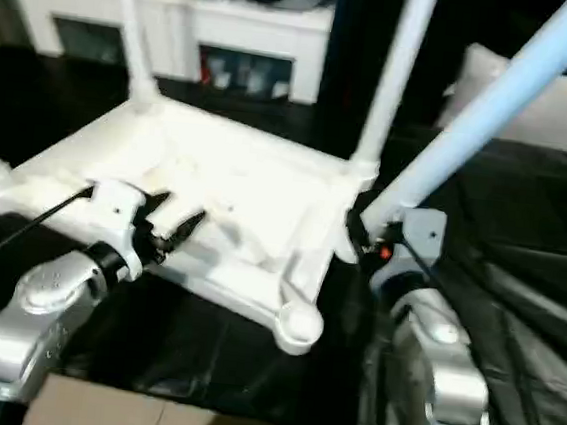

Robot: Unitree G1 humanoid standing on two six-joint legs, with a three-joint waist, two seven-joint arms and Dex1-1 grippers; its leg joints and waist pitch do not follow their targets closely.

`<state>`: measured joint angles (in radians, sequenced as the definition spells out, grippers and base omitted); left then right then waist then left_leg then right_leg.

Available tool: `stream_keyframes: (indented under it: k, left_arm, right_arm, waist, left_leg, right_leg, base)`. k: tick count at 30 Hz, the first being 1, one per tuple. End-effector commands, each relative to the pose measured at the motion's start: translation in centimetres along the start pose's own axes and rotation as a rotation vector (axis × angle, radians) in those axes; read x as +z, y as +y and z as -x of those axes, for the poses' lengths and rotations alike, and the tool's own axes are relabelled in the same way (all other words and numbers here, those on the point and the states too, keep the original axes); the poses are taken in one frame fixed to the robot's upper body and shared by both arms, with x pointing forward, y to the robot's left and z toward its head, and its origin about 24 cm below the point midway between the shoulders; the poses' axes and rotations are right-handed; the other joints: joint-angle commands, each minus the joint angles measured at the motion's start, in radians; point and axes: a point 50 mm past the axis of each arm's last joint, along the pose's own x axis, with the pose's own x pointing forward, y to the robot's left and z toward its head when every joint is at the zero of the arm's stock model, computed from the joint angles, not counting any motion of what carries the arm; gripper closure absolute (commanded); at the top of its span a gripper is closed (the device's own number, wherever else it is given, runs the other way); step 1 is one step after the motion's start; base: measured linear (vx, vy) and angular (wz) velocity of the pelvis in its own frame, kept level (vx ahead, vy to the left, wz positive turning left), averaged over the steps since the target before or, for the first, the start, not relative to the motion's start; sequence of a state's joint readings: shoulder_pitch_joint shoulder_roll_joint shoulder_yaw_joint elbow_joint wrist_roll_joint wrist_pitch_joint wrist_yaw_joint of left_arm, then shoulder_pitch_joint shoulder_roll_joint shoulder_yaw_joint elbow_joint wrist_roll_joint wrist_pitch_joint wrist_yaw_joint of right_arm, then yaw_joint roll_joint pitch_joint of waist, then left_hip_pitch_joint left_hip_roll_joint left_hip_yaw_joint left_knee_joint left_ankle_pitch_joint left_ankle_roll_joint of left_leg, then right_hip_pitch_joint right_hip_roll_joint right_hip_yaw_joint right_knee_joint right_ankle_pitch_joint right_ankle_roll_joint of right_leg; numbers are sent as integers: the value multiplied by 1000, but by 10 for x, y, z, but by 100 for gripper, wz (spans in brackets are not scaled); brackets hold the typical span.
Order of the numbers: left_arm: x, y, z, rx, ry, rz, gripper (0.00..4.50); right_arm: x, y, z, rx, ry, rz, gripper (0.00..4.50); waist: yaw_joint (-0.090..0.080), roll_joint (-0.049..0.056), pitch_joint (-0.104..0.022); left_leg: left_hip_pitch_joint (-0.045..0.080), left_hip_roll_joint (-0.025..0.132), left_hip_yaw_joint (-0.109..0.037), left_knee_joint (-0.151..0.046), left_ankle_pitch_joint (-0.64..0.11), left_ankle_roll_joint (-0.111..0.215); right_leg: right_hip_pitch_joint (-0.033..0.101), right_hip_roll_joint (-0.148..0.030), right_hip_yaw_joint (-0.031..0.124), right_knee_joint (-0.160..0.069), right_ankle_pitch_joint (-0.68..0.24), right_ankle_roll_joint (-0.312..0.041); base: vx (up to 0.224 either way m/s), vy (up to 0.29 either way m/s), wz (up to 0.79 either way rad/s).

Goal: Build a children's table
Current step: Move to table, then insert table leg to table base

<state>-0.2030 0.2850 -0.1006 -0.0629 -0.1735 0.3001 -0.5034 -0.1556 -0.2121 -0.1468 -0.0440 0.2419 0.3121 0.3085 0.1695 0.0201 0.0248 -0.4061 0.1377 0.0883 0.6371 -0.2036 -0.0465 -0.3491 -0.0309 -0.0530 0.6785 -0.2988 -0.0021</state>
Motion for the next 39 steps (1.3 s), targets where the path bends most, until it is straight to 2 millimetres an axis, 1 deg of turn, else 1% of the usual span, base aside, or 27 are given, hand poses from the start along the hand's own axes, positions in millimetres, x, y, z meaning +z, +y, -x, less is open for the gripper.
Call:
stream_keyframes:
  k: [1, 2, 3, 4, 5, 6, 7, 8, 9, 11, 12, 15, 16, 17, 19, 20, 22, 23, 25, 27, 29, 31, 32, 34, 35, 37, 39]
  left_arm:
    - [2, -7, -5, -169, 34, -21, 102]
    - [2, -9, -6, -231, 54, -30, 94]
    - [2, -9, -7, -294, 79, -42, 94]
    - [1, -8, -8, -357, 117, -63, 91]
    - [1, -8, -8, -371, 130, -69, 84]
    - [-1, -7, -8, -420, 169, -88, 75]
    - [-3, -6, -8, -469, 212, -109, 75]
    - [-5, -6, -8, -502, 242, -123, 64]
    - [-6, -5, -8, -537, 272, -136, 57]
    - [-8, -3, -10, -583, 305, -165, 45]
    - [-7, -2, -12, -599, 310, -179, 93]
    - [-6, -2, -19, -682, 329, -192, 91]
    - [-6, -2, -19, -687, 331, -193, 104]
    - [-7, -2, -22, -732, 358, -207, 140]
    - [-8, -1, -25, -765, 380, -228, 133]
    - [-8, -1, -28, -779, 390, -244, 133]
    - [-8, 1, -33, -791, 399, -271, 156]
    - [-8, 1, -36, -798, 403, -284, 175]
    - [-8, 1, -38, -813, 410, -298, 178]
    - [-8, 2, -41, -825, 416, -318, 175]
    - [-7, 2, -45, -835, 414, -332, 208]
    - [-7, 2, -49, -841, 415, -350, 216]
    - [-7, 3, -51, -843, 416, -359, 210]
    - [-7, 3, -55, -846, 416, -365, 224]
    - [-6, 3, -56, -847, 415, -367, 257]
    - [-7, 3, -59, -848, 420, -372, 254]
    - [-8, 4, -59, -848, 427, -376, 289]
  right_arm:
    - [9, -4, -2, 21, -17, -1, 262]
    - [9, -4, -2, 46, -6, -5, 262]
    - [9, -4, -2, 78, 7, -5, 262]
    - [9, -3, -2, 121, 22, 19, 262]
    - [9, -3, -2, 132, 26, 32, 262]
    - [7, -3, -2, 153, 41, 48, 262]
    - [6, -2, -3, 171, 54, 46, 262]
    - [5, -2, -3, 179, 60, 39, 262]
    - [5, -2, -4, 182, 62, 31, 262]
    - [6, 0, -6, 201, 56, 21, 262]
    - [6, 1, -6, 212, 53, 16, 262]
    - [7, 6, -7, 256, 42, 6, 262]
    - [7, 6, -6, 260, 42, 7, 262]
    - [5, 9, -6, 290, 49, 16, 262]
    - [4, 10, -5, 308, 57, 24, 262]
    - [3, 10, -5, 310, 59, 27, 262]
    - [3, 10, -4, 312, 60, 31, 262]
    - [3, 10, -3, 312, 60, 34, 262]
    - [3, 9, -3, 312, 60, 33, 262]
    - [3, 8, -2, 314, 60, 37, 262]
    - [2, 8, -1, 317, 61, 39, 262]
    - [2, 7, 0, 318, 61, 44, 262]
    - [2, 7, 0, 319, 61, 46, 262]
    - [2, 6, 1, 317, 60, 51, 262]
    - [2, 6, 1, 316, 59, 53, 262]
    - [1, 6, 2, 316, 59, 56, 262]
    - [1, 6, 3, 316, 60, 58, 262]
  waist:
    - [-2, -1, -41]
    - [-4, 3, -38]
    - [-7, 2, -30]
    - [-11, -2, -24]
    - [-9, -4, -22]
    - [-6, -6, -24]
    - [-7, -10, -23]
    - [-6, -7, -26]
    - [-7, -5, -26]
    - [-13, -4, -27]
    - [-12, -5, -28]
    - [-7, -5, -34]
    - [-4, 0, -42]
    - [-3, 1, -46]
    - [-3, 6, -49]
    - [-3, 4, -50]
    - [-2, 7, -51]
    - [-3, 5, -49]
    - [-3, 4, -49]
    - [-3, 13, -48]
    - [-4, 6, -45]
    - [-3, 7, -45]
    - [-1, 18, -45]
    - [-4, 11, -44]
    - [-2, 10, -45]
    - [-2, 16, -47]
    - [-2, 15, -47]
  left_leg:
    - [30, 82, -13, -82, -26, 21]
    - [41, 87, -12, -96, -133, -7]
    - [44, 88, -9, -108, -202, -18]
    - [45, 84, -1, -115, -253, -23]
    - [48, 83, 4, -115, -264, -25]
    - [57, 84, 14, -112, -255, -20]
    - [55, 81, 19, -113, -236, -11]
    - [50, 84, 25, -115, -204, -8]
    - [53, 84, 30, -118, -213, -7]
    - [49, 86, 30, -120, -221, -12]
    - [50, 87, 31, -120, -217, -12]
    - [48, 88, 35, -115, -181, 0]
    - [50, 90, 36, -111, -142, 8]
    - [46, 91, 35, -108, -103, 16]
    - [43, 90, 35, -104, -75, 33]
    - [41, 89, 37, -102, -63, 42]
    - [42, 90, 37, -100, -62, 46]
    - [43, 92, 37, -103, -77, 45]
    - [42, 95, 35, -106, -89, 39]
    - [43, 94, 36, -107, -114, 31]
    - [44, 97, 37, -109, -135, 24]
    - [44, 97, 37, -110, -139, 21]
    - [45, 97, 36, -108, -144, 19]
    - [43, 98, 36, -111, -149, 18]
    - [43, 97, 37, -109, -143, 22]
    - [43, 100, 35, -109, -133, 25]
    - [41, 98, 35, -107, -123, 34]
  right_leg:
    - [36, -120, 52, -80, 259, -91]
    - [33, -120, 55, -89, 115, -116]
    - [32, -120, 60, -100, 14, -130]
    - [30, -122, 66, -109, -86, -139]
    - [29, -124, 69, -115, -133, -139]
    - [20, -129, 75, -122, -180, -143]
    - [22, -129, 77, -127, -197, -139]
    - [23, -132, 77, -125, -195, -139]
    - [16, -130, 75, -128, -204, -137]
    - [16, -126, 71, -123, -190, -146]
    - [14, -127, 70, -121, -170, -150]
    - [16, -131, 70, -117, -105, -160]
    - [15, -129, 67, -109, -30, -168]
    - [17, -125, 62, -99, 69, -180]
    - [19, -124, 58, -91, 151, -187]
    - [21, -126, 57, -90, 184, -189]
    - [22, -129, 57, -91, 198, -189]
    - [22, -129, 56, -95, 187, -192]
    - [24, -132, 55, -94, 181, -202]
    - [23, -135, 56, -98, 158, -208]
    - [25, -137, 58, -102, 132, -211]
    - [25, -140, 59, -102, 124, -214]
    - [25, -140, 59, -103, 111, -212]
    - [27, -139, 60, -105, 113, -213]
    - [27, -140, 60, -105, 117, -213]
    - [27, -142, 59, -102, 138, -215]
    - [28, -141, 58, -101, 165, -218]
  base:
    - [-67, 9, -4]
    - [-77, 12, -4]
    - [-77, 12, -4]
    - [-81, 11, -6]
    - [-73, 8, 0]
    - [-73, 8, 0]
    - [-56, 5, 4]
    - [0, 0, 0]
    - [0, 0, 0]
    - [0, 0, 0]
    - [0, 0, 0]
    - [0, 0, 0]
    - [0, 0, 0]
    - [0, 0, 0]
    - [0, 0, 0]
    - [0, 0, 0]
    - [0, 0, 0]
    - [0, 0, 0]
    - [0, 0, 0]
    - [0, 0, 0]
    - [0, 0, 0]
    - [0, 0, 0]
    - [0, 0, 0]
    - [0, 0, 0]
    - [0, 0, 0]
    - [0, 0, 0]
    - [0, 0, 0]
